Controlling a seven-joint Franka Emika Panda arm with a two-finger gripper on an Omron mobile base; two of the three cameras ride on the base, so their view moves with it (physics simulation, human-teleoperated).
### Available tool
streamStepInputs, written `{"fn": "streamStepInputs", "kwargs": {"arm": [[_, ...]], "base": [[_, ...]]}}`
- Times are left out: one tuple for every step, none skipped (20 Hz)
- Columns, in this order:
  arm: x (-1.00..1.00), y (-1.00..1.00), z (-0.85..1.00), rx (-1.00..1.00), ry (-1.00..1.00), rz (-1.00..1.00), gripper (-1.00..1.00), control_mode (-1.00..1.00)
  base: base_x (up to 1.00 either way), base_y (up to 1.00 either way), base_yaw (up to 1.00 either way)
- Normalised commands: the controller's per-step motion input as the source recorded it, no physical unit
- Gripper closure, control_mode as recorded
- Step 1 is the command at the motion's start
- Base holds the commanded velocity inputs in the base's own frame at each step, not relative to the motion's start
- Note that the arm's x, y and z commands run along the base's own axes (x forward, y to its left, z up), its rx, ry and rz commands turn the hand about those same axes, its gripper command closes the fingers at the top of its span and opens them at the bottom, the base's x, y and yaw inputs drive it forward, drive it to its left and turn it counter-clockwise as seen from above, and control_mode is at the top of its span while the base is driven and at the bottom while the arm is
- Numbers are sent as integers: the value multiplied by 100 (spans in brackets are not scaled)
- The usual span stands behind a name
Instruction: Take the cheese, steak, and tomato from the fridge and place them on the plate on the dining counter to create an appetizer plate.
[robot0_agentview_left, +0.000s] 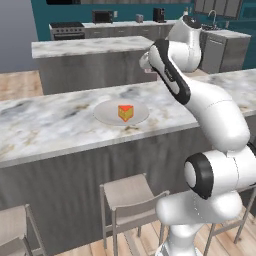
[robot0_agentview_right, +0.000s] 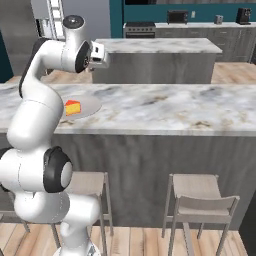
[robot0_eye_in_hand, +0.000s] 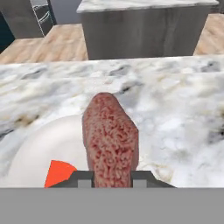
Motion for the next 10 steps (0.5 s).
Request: {"fn": "streamStepInputs", "kwargs": {"arm": [[0, 14, -46, 0, 17, 10, 100, -100], [0, 10, -53, 0, 10, 10, 100, -100], [0, 7, -56, 0, 4, 9, 100, -100], [0, 7, -58, 0, 0, 9, 100, -100], [0, 9, -56, 0, 0, 8, 100, -100], [0, 10, -55, 0, 0, 8, 100, -100], [0, 11, -51, 0, 0, 7, 100, -100], [0, 14, -47, 0, 0, 7, 100, -100], [0, 17, -45, 0, -2, 6, 100, -100], [0, 17, -45, 0, -3, 5, 100, -100]], "base": [[0, 0, 0], [0, 0, 0], [0, 0, 0], [0, 0, 0], [0, 0, 0], [0, 0, 0], [0, 0, 0], [0, 0, 0], [0, 0, 0], [0, 0, 0]]}}
